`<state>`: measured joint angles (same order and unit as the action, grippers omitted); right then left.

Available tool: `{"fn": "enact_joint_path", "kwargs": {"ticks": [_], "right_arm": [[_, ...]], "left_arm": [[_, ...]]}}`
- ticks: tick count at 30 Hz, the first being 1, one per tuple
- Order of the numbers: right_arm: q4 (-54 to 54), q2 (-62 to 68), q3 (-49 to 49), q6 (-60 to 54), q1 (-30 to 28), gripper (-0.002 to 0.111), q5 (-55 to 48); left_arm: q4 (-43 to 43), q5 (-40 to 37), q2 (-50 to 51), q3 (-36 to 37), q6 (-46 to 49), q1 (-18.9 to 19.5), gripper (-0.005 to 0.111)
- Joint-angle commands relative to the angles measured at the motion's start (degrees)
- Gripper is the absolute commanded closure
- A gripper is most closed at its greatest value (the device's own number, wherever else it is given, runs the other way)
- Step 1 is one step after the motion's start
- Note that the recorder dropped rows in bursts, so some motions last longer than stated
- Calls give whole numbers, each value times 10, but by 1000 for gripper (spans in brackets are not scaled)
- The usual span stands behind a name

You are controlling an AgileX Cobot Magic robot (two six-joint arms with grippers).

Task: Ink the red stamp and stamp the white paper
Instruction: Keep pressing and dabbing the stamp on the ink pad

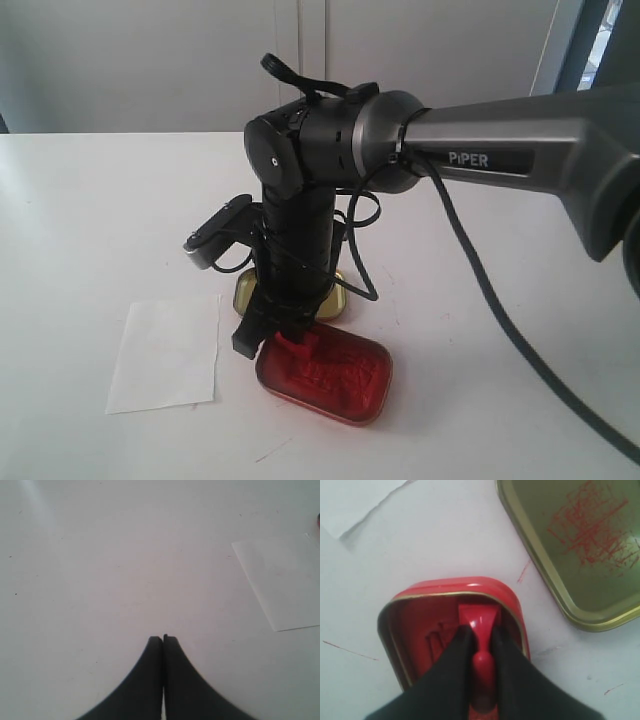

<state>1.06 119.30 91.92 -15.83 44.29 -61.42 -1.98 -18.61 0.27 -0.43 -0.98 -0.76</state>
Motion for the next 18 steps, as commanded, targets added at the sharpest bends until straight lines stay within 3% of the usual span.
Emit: {"fn": "enact_joint_path", "kwargs": {"ticks": [1,18], "right_arm": [[-2,-9,1,-4,-4,108,3],[19,-9,1,-9,-4,108,13]], "left_arm": [[-1,-5,-3,4,-2,1,107],[-1,-5,-3,4,-2,1,107]]}}
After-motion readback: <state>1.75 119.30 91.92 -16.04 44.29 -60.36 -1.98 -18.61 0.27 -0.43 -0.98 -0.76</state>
